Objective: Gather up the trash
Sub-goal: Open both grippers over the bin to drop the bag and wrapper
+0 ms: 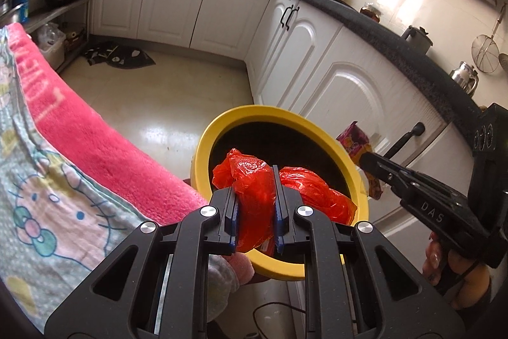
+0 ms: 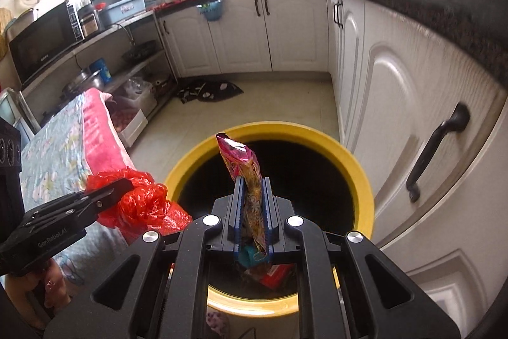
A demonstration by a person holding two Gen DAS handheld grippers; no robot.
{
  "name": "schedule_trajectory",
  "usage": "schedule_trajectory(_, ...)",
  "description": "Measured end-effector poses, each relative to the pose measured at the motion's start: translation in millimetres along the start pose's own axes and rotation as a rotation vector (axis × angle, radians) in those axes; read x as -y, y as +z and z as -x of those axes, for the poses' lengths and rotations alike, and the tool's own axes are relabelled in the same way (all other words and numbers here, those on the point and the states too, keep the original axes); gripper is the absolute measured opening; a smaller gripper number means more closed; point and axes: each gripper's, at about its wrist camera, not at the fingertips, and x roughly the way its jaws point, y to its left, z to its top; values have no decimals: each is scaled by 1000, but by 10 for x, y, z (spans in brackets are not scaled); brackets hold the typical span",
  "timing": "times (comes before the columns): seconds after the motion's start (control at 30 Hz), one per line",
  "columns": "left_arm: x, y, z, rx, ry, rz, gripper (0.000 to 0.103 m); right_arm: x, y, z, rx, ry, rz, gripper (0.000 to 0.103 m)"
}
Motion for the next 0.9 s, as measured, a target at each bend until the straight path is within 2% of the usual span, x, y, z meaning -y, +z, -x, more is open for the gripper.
schedule_trajectory(0.67,-10,-162,-251,-56,13,11,13,172,-234,-361,-112,-3,-63,14)
schedule_trajectory(0.73,-19,-149,-252,-56,19,13,18,189,-231,-366,-115,-5,-73,14)
schedule_trajectory(0.83,-29,-123,-247,-55,27,19,29,212,-228,-354,-116,-9,-78,20)
schedule_trajectory(0.9,-52,-103,-235,-52,30,24,32,223,-225,-335,-113,-11,-82,23)
